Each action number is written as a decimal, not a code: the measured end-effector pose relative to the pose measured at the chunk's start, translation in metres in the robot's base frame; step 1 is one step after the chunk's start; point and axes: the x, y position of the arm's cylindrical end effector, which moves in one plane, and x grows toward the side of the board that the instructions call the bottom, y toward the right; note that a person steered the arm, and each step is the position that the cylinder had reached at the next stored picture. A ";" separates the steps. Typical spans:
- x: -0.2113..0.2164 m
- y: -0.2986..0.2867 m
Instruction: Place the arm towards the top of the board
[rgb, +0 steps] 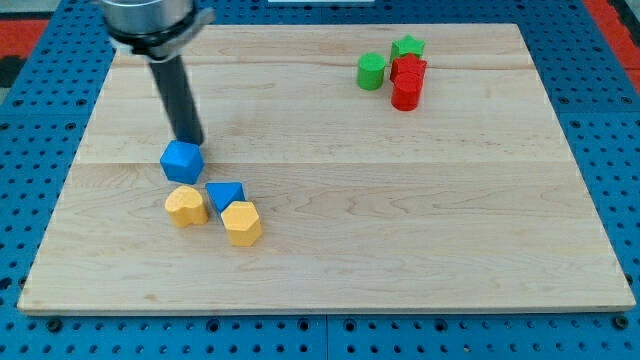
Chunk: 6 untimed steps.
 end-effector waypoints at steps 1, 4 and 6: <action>0.018 -0.004; -0.078 0.011; -0.218 0.016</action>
